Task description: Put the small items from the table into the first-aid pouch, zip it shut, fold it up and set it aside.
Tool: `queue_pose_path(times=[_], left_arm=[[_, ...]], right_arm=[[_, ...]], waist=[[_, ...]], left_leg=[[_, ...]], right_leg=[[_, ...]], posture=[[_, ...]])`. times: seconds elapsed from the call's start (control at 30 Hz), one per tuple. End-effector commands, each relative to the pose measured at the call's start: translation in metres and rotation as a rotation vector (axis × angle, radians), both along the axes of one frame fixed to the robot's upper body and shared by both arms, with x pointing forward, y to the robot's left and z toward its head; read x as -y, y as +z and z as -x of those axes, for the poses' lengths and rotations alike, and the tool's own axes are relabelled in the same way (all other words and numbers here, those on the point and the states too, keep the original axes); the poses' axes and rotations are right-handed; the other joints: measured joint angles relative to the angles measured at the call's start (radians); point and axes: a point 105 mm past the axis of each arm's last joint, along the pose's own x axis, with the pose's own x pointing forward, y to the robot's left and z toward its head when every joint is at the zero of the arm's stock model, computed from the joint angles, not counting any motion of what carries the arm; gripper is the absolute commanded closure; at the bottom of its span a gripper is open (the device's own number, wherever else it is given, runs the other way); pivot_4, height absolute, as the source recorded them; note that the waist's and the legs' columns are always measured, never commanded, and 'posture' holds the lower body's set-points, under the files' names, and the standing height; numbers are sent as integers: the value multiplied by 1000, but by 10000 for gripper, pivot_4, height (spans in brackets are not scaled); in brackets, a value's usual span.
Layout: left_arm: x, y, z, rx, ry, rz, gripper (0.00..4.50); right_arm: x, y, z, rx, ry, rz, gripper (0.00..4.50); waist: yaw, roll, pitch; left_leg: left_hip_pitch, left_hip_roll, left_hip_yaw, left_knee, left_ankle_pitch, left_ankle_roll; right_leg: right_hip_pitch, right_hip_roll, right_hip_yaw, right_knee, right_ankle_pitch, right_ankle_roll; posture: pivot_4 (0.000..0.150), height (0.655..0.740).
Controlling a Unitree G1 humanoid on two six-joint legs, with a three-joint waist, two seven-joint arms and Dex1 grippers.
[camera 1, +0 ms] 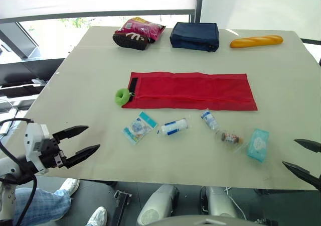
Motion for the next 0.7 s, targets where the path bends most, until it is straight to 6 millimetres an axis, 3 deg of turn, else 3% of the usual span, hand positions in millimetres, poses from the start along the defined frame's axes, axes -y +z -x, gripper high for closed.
queue_pose_path(times=[0.03, 0.4, 0.7], left_arm=[[-2, 7, -2, 29, -5, -11, 1084], [1, 7, -2, 34, -6, 1, 1084], [11, 13, -8, 61, -32, 14, 1084]], right_arm=[[6, 12, 3, 61, -11, 10, 0], [7, 12, 1, 88, -7, -23, 0], [-19, 28, -12, 144, 89, -56, 0]], waist=[[0, 0, 0], [0, 0, 0], [0, 0, 0]], left_leg=[[0, 0, 0, 0, 0, 0], [0, 0, 0, 0, 0, 0], [0, 0, 0, 0, 0, 0]], right_leg=[[0, 0, 0, 0, 0, 0], [0, 0, 0, 0, 0, 0], [0, 0, 0, 0, 0, 0]], posture=[[1500, 7293], [1500, 7293], [1500, 7293]])
